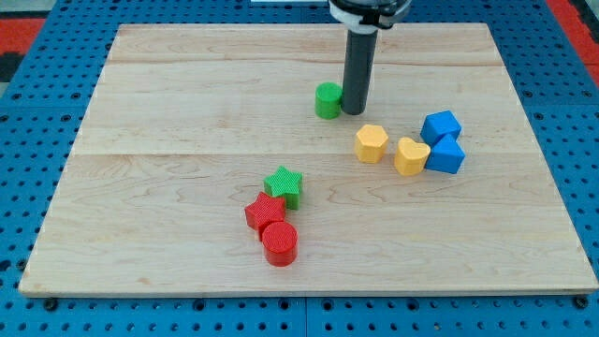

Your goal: Push the hexagon above the heart

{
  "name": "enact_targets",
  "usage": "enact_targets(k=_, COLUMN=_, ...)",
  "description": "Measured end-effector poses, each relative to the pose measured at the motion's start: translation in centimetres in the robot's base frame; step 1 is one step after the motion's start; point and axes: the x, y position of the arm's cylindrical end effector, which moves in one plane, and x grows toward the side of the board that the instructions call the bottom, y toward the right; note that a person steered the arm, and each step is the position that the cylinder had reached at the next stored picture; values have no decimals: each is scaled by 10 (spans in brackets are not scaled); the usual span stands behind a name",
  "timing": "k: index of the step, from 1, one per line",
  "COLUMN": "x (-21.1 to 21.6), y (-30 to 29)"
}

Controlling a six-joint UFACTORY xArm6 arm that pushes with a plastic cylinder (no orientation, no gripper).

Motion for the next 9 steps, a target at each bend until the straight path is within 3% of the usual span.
enact_targets(k=2, x=-8, y=-85)
enact_targets(k=3, x=13, y=-54)
enact_targets(k=5, x=27, y=-57)
enact_targets(k=7, x=86, y=-58)
enact_targets(k=9, x=85, y=44)
